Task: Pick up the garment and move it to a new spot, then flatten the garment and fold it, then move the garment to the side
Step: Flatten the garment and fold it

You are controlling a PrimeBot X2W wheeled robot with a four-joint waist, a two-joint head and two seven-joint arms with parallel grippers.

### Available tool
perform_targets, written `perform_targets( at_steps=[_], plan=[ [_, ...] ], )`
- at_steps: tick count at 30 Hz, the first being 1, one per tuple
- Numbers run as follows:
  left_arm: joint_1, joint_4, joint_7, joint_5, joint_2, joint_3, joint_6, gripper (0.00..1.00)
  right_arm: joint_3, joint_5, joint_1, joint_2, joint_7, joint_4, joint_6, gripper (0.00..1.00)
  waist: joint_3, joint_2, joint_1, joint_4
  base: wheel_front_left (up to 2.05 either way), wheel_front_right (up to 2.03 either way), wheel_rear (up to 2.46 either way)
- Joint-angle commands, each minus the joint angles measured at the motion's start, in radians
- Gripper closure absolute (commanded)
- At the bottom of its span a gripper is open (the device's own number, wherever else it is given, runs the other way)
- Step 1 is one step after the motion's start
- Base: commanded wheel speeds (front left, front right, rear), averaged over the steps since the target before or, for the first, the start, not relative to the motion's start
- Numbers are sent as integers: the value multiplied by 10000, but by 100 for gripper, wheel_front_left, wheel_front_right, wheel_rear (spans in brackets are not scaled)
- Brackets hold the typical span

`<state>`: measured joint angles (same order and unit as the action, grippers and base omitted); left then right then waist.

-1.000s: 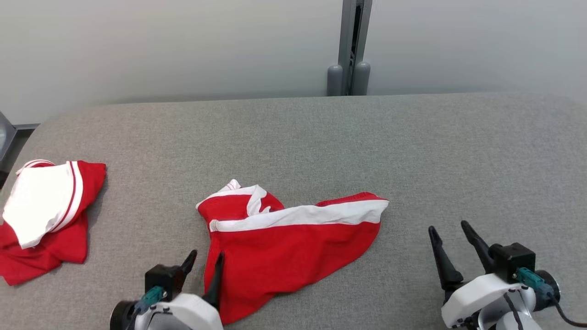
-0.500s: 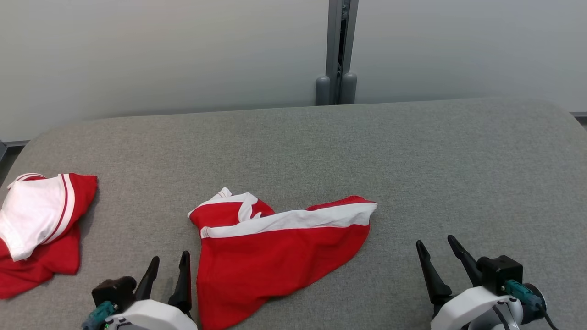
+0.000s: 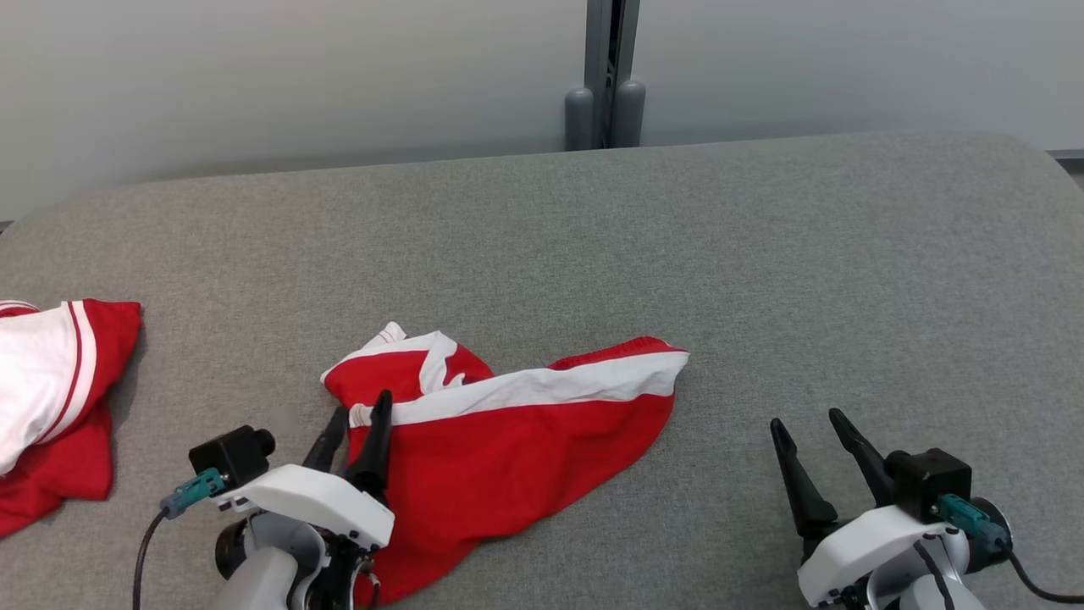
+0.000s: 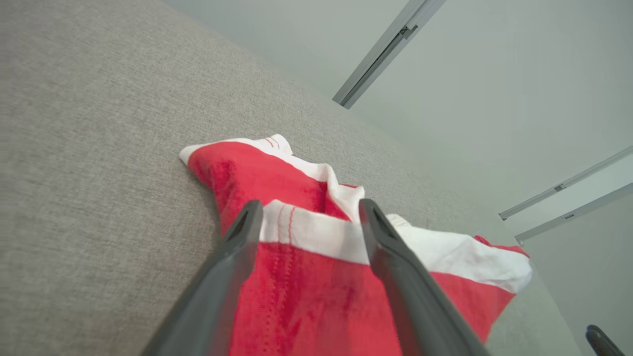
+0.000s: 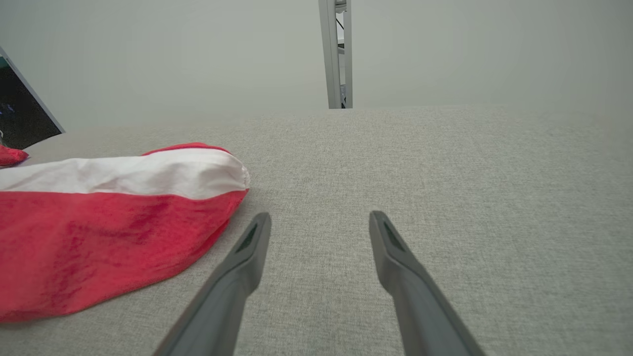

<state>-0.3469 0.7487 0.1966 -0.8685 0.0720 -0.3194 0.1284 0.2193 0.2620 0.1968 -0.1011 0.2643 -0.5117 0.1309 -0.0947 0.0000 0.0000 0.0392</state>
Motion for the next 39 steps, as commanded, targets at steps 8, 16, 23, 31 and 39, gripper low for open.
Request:
perform_targets(
  at_steps=[8, 16, 23, 31, 39],
  plan=[
    [-464, 381, 133, -1162, 368, -655, 26, 0, -164, -13, 164, -40, 1, 35, -2, 0, -222, 0, 0, -10, 0, 0, 0],
    [-558, 252, -21, -2237, 574, -1145, 27, 0, -97, 26, 217, -45, 2, 32, -2, 0, -288, 0, 0, 6, 0, 0, 0],
    [-552, 92, 21, -2923, 726, -1673, 28, 51, -150, 44, 226, -72, 2, 64, -2, 0, -331, 0, 0, -27, 0, 0, 0],
    [-320, 7, 261, -3164, 893, -2310, 28, 100, -270, 5, 98, 30, 1, 57, -2, 0, -248, 0, 0, -296, 0, 0, 0],
    [-523, -135, 472, -3205, 1156, -2751, 27, 100, -250, 49, 263, 97, 2, 24, -2, 0, -136, 0, 0, -548, 0, 0, 0]
  ],
)
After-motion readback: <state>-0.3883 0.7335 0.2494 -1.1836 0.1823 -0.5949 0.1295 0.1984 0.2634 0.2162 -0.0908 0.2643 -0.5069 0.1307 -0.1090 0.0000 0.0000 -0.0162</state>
